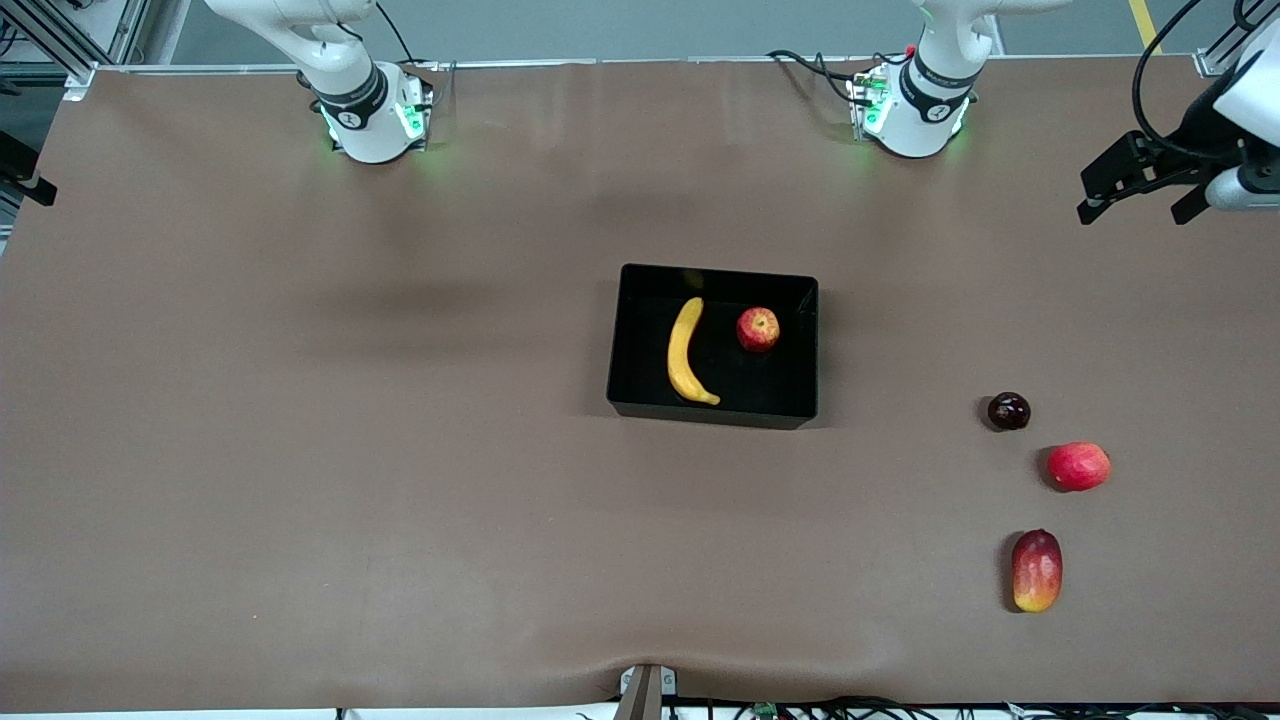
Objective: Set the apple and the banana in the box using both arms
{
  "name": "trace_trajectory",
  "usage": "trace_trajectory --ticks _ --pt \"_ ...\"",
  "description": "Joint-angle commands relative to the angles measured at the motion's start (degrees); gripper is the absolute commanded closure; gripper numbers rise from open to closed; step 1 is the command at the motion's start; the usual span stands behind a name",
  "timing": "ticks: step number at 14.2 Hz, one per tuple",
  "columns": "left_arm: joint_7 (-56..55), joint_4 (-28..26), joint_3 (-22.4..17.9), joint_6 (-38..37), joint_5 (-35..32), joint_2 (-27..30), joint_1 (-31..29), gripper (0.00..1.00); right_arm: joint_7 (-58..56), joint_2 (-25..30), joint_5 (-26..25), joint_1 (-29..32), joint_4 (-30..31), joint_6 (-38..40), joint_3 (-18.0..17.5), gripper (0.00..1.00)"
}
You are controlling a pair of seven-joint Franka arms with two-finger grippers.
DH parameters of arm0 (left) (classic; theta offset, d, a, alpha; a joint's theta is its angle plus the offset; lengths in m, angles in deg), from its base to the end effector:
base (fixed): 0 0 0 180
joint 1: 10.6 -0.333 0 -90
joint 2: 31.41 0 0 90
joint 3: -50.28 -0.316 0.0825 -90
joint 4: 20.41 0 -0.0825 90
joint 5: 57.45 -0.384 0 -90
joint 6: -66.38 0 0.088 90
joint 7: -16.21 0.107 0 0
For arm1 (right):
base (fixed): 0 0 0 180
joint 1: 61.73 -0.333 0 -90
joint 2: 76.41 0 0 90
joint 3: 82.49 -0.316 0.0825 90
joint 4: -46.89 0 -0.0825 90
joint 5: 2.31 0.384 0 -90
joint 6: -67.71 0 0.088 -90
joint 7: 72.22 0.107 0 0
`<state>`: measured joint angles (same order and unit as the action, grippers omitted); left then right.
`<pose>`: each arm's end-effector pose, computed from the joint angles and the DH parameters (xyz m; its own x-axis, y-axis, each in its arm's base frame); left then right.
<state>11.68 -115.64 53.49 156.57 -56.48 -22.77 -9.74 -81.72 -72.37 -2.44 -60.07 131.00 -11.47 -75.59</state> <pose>0.5055 -0.0402 0.6616 0.9981 0.0083 0.0617 0.0075 -0.9999 0.0134 0.5044 -0.0791 0.6929 0.9998 0.0164 -0.0148 0.0163 -0.9998 -0.0088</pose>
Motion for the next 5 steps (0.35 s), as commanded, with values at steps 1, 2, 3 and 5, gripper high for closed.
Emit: trace_trajectory --ticks 1,2,3,5 --pt "0.0 1.2 -1.0 -0.1 -2.3 -0.1 0.2 0.00 0.3 -0.6 0.4 0.4 -1.9 1.0 -0.5 0.00" --pt "0.4 1.9 -1.0 -0.1 -2.3 -0.8 -0.1 0.00 0.4 -0.6 0.4 0.4 -1.9 1.1 -0.6 0.00" --pt "0.4 2.1 -1.0 -0.9 -2.3 -0.9 -0.1 0.00 0.4 -0.3 0.4 0.2 -1.8 2.0 -0.7 0.00" --pt "0.4 2.1 -1.0 -1.5 -2.4 -1.0 -0.1 0.00 1.8 0.1 0.7 0.2 -1.5 4.1 -1.0 0.00"
